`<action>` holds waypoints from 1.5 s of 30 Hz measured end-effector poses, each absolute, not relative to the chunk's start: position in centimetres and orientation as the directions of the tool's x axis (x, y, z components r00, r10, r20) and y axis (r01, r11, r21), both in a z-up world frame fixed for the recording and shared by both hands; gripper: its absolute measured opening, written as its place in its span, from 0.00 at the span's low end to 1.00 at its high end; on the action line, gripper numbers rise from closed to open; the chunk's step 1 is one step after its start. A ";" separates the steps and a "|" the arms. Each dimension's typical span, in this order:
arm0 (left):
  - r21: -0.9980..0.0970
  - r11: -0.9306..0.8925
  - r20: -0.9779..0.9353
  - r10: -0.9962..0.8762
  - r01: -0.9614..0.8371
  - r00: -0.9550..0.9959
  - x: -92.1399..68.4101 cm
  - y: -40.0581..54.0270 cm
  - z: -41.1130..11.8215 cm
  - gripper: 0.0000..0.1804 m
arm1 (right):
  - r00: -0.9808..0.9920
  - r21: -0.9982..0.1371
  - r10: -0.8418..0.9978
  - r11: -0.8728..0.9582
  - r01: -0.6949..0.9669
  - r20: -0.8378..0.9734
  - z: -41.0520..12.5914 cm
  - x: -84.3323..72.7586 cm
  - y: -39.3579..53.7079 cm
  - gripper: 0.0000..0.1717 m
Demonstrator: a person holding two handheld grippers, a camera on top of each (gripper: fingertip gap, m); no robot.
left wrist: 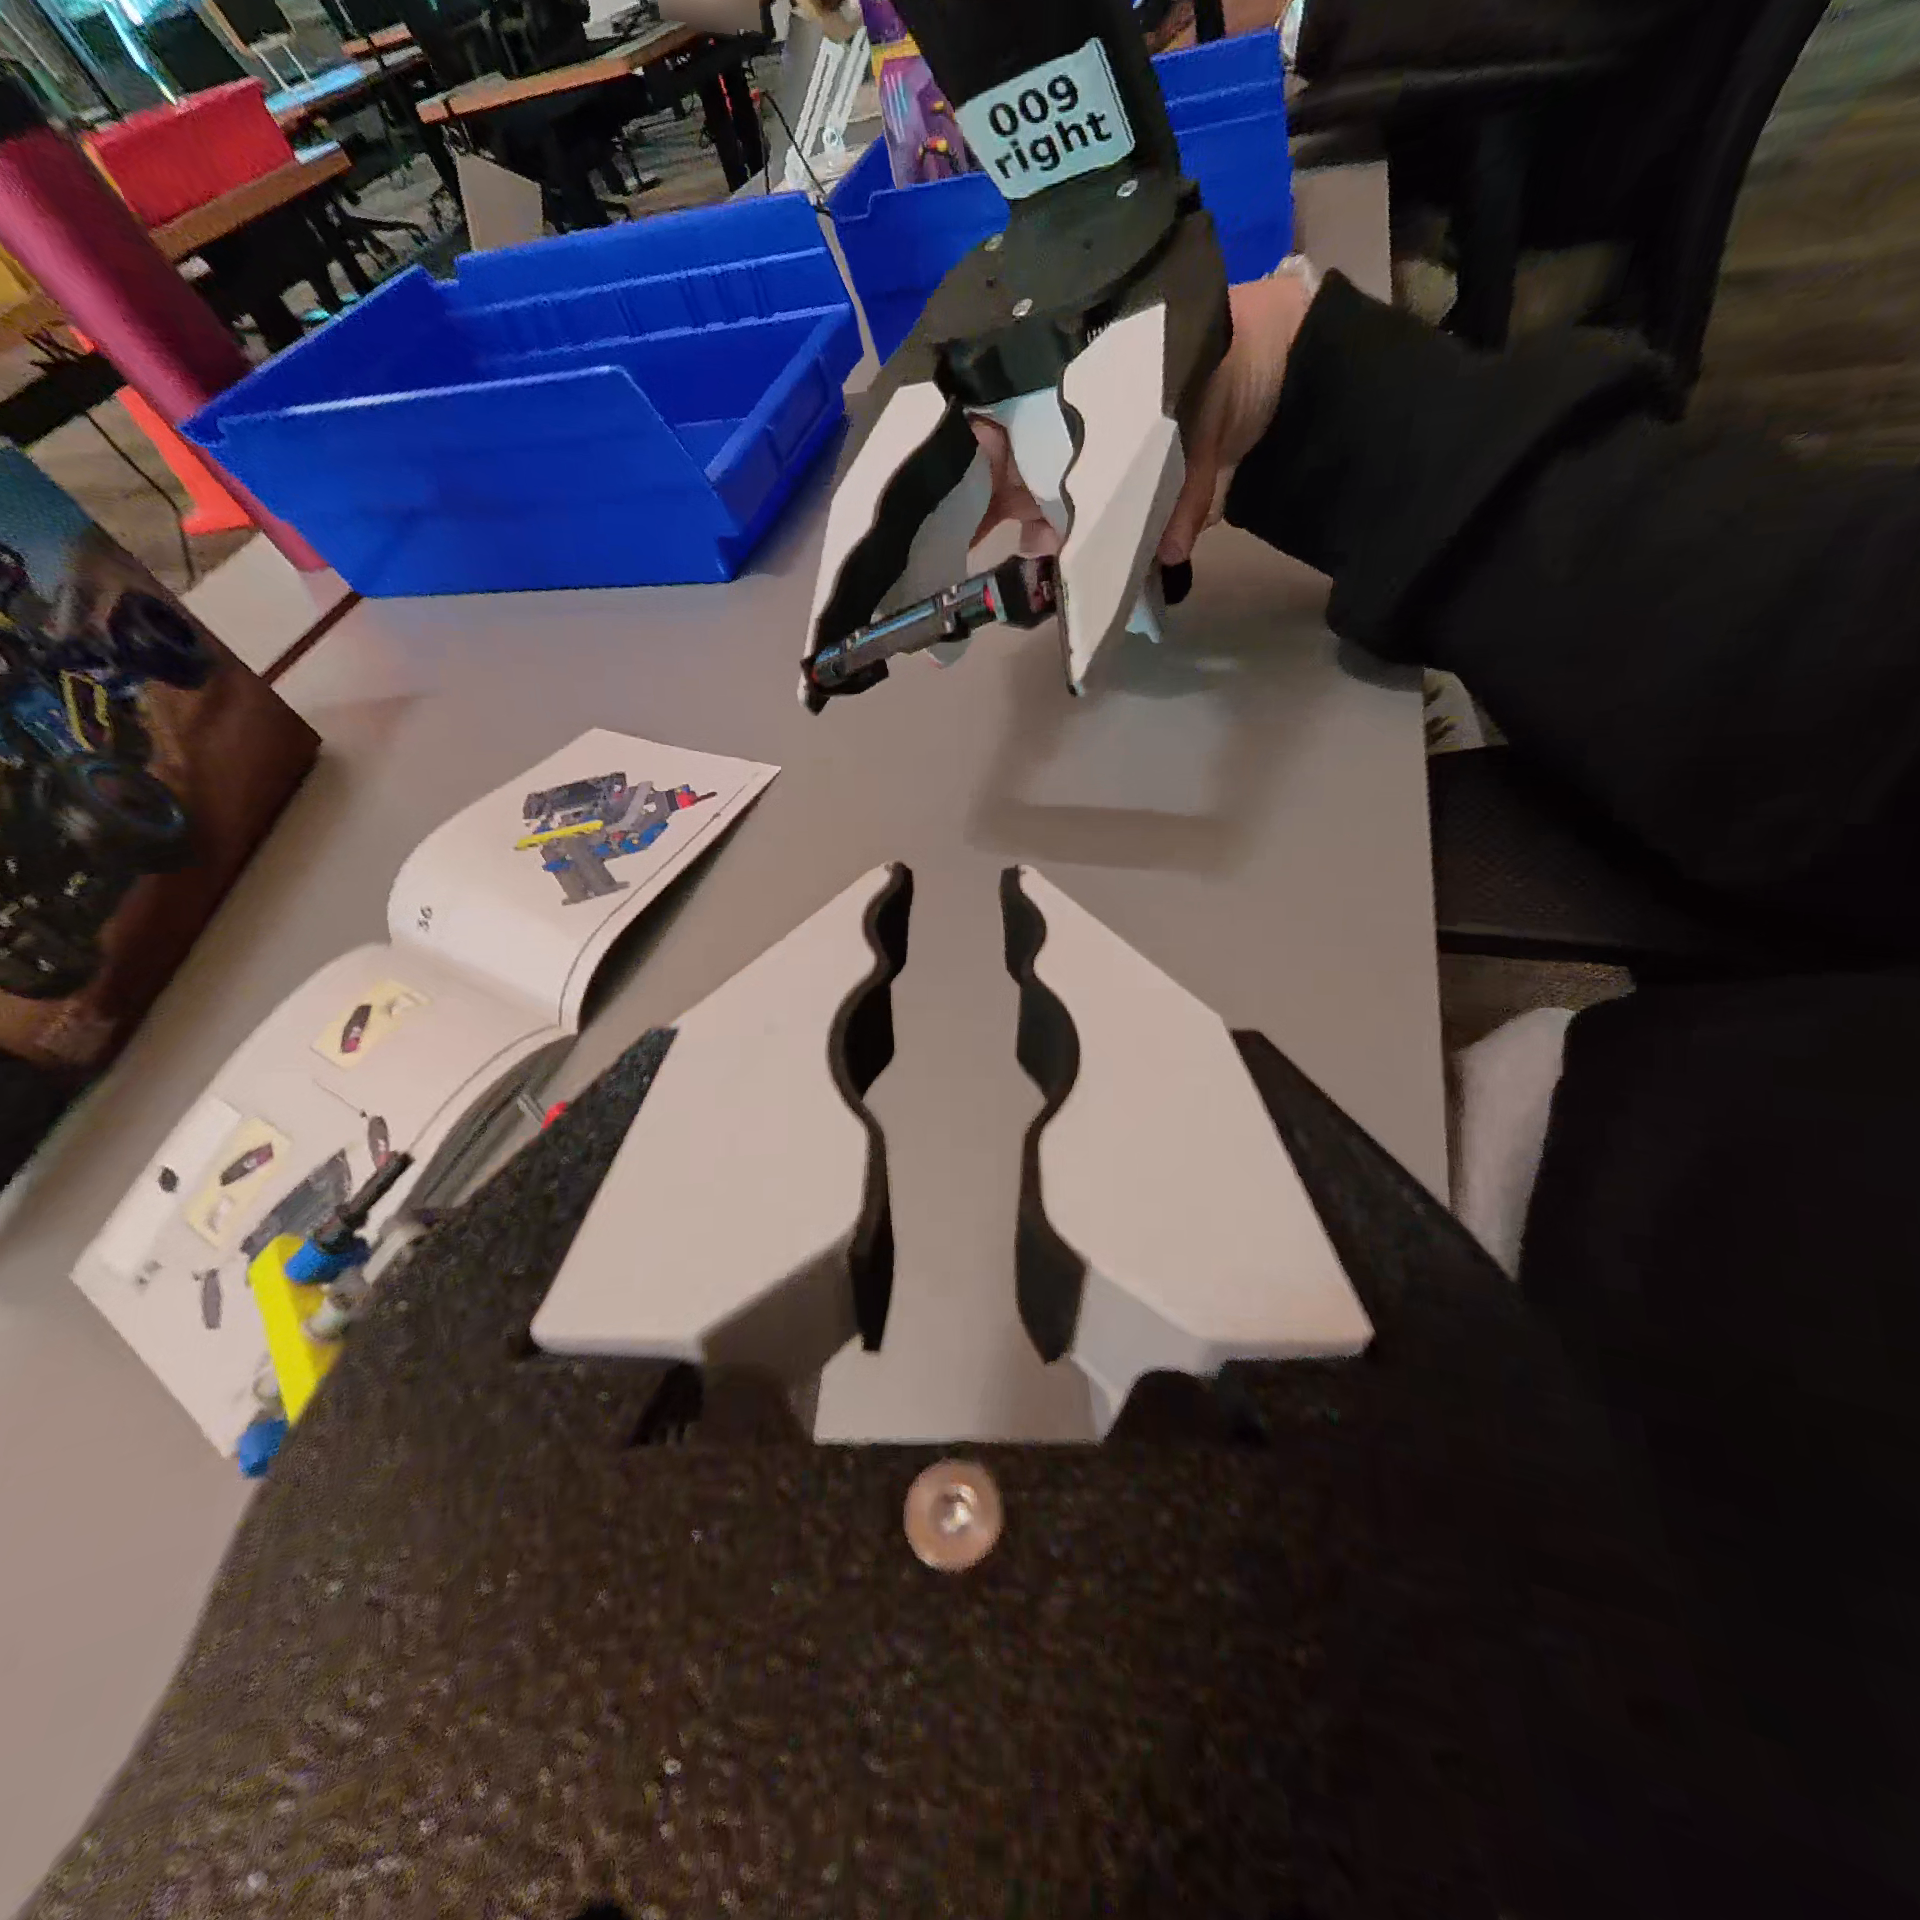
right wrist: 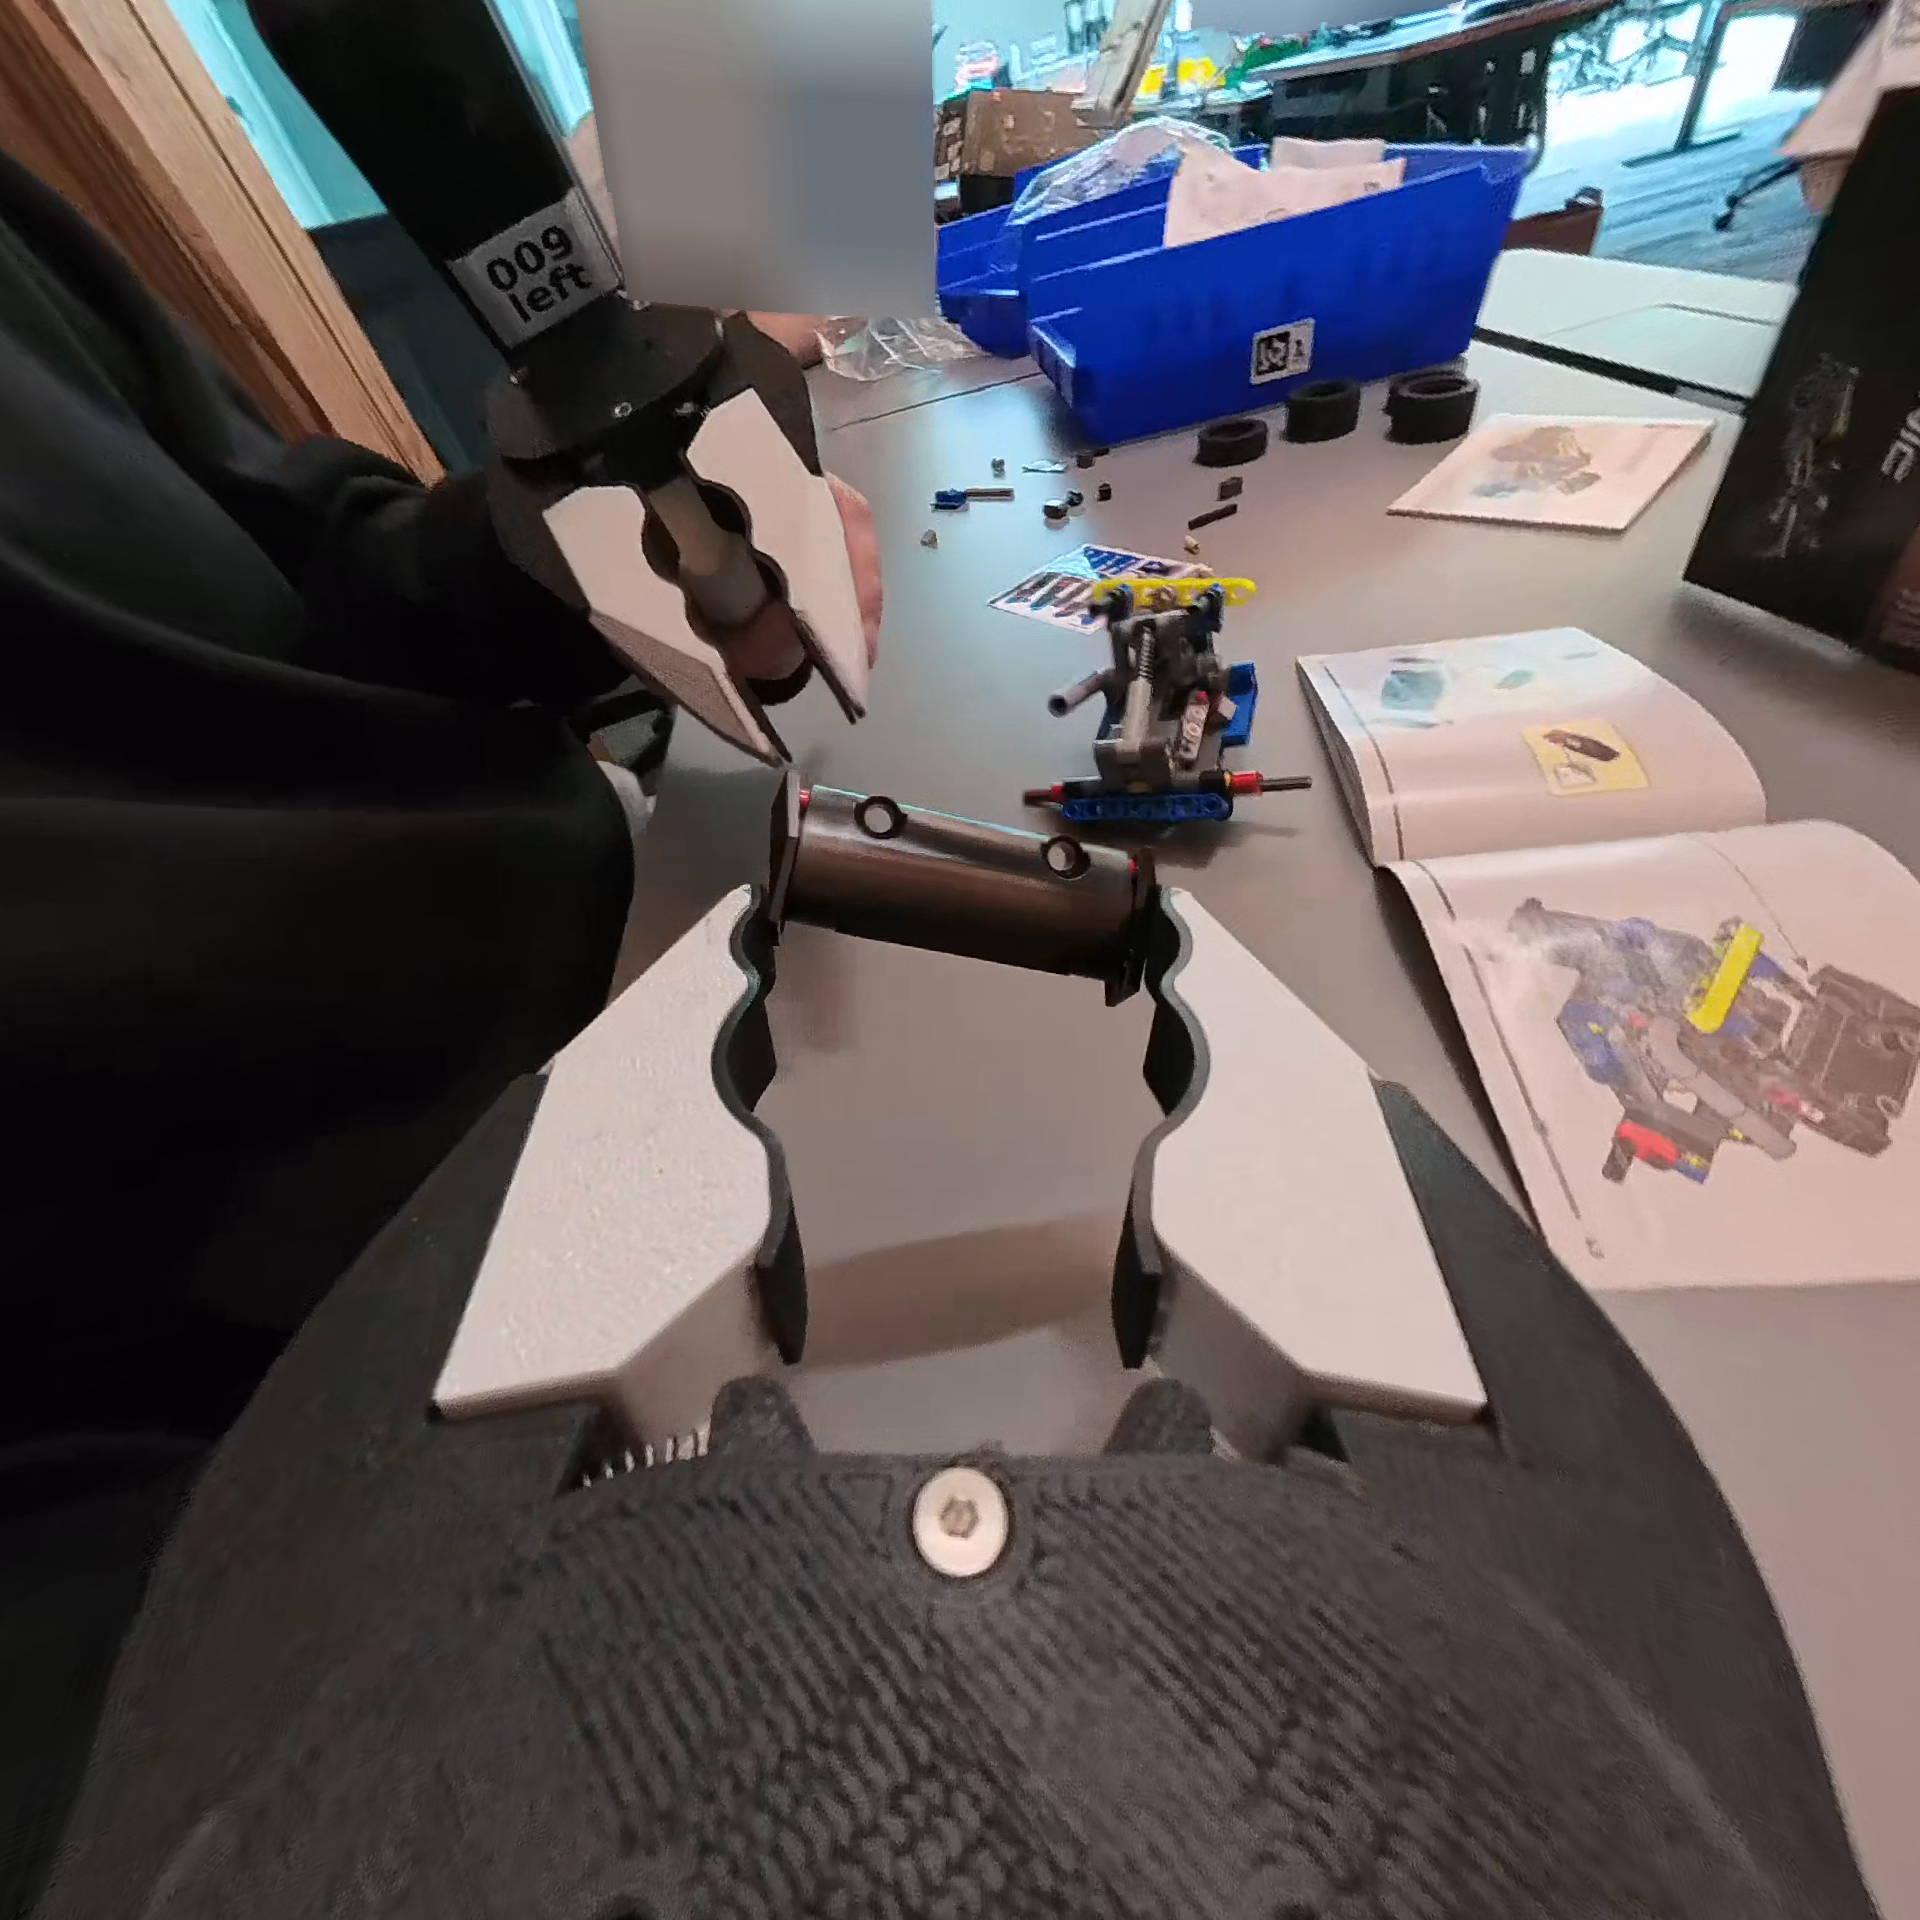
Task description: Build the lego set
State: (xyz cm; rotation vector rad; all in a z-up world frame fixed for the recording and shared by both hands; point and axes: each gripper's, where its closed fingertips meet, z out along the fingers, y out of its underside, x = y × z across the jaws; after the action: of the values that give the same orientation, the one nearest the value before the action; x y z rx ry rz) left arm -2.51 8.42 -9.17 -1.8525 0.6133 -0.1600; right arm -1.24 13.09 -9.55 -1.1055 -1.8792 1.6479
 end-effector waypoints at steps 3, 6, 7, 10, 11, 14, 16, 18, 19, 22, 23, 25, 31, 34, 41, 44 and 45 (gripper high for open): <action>-0.904 -0.213 -0.240 -0.466 -0.371 0.852 -2.4 8.5 -8.7 0.09 | -0.640 -0.964 0.747 -0.005 0.264 -0.180 -8.7 -1.6 12.0 0.41; -0.896 -0.195 -0.284 -0.438 -0.399 0.853 -2.6 8.4 -8.4 0.10 | -0.681 -0.973 0.714 -0.003 0.231 -0.164 -8.1 -2.3 10.6 0.41; -0.896 -0.193 -0.288 -0.431 -0.399 0.856 -2.7 8.3 -8.2 0.10 | -0.697 -0.976 0.699 -0.006 0.217 -0.159 -7.9 -2.6 10.1 0.41; -0.911 -0.164 -0.289 -0.400 -0.378 0.870 -3.1 8.0 -7.2 0.11 | -0.760 -0.990 0.636 -0.054 0.131 -0.135 -6.4 -3.1 8.6 0.41; -0.917 -0.153 -0.287 -0.393 -0.370 0.874 -3.2 7.9 -6.8 0.11 | -0.787 -0.992 0.606 -0.092 0.082 -0.121 -5.6 -3.1 8.1 0.41; -0.931 -0.116 -0.286 -0.361 -0.347 0.888 -3.8 7.4 -5.6 0.10 | -0.864 -0.966 0.490 -0.257 -0.013 -0.118 -2.7 -2.3 7.1 0.41; -0.939 -0.085 -0.288 -0.339 -0.333 0.896 -4.1 7.1 -4.6 0.10 | -0.895 -0.943 0.429 -0.330 -0.031 -0.120 -1.7 -1.8 6.8 0.41; -0.941 -0.056 -0.297 -0.333 -0.333 0.895 -4.1 6.8 -3.9 0.10 | -0.914 -0.922 0.393 -0.382 -0.059 -0.104 -0.8 -1.6 6.5 0.41; -0.941 -0.054 -0.298 -0.329 -0.333 0.896 -4.1 6.8 -3.7 0.10 | -0.927 -0.907 0.365 -0.414 -0.079 -0.085 -0.1 -1.3 6.3 0.40; -0.947 -0.053 -0.281 -0.337 -0.316 0.898 -4.2 6.5 -3.7 0.10 | -0.982 -0.787 0.185 -0.600 -0.143 0.037 3.0 1.9 6.5 0.42; -0.951 -0.051 -0.270 -0.340 -0.304 0.901 -4.2 6.4 -3.7 0.10 | -0.989 -0.716 0.104 -0.681 -0.150 0.108 4.1 3.6 7.1 0.41; -0.956 -0.053 -0.255 -0.337 -0.289 0.906 -4.3 6.2 -3.7 0.10 | -0.959 -0.542 -0.019 -0.828 -0.143 0.282 5.4 7.0 9.4 0.41; -0.949 -0.063 -0.274 -0.323 -0.310 0.906 -4.9 5.3 -4.0 0.10 | -0.854 -0.319 -0.095 -0.944 -0.086 0.512 4.8 11.6 13.8 0.40; -0.956 -0.065 -0.252 -0.320 -0.287 0.913 -5.1 5.2 -4.1 0.10 | -0.827 -0.343 -0.116 -0.934 -0.096 0.550 4.4 12.6 13.5 0.41; -0.955 -0.066 -0.255 -0.322 -0.290 0.912 -5.1 5.2 -4.1 0.09 | -0.816 -0.360 -0.142 -0.929 -0.085 0.560 4.2 12.8 13.3 0.41; -0.945 -0.066 -0.283 -0.318 -0.319 0.905 -5.0 5.3 -4.1 0.10 | -0.855 -0.375 -0.124 -0.923 -0.087 0.504 4.7 11.7 12.9 0.41; -0.942 -0.062 -0.294 -0.316 -0.328 0.902 -5.0 5.3 -4.0 0.09 | -0.881 -0.389 -0.106 -0.916 -0.095 0.462 4.9 10.9 12.5 0.41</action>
State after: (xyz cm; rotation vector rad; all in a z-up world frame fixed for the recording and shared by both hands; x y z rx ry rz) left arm -5.01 5.32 -4.01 -1.6566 0.5025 0.0111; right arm 10.91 12.50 4.94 0.7692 -0.6444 2.9831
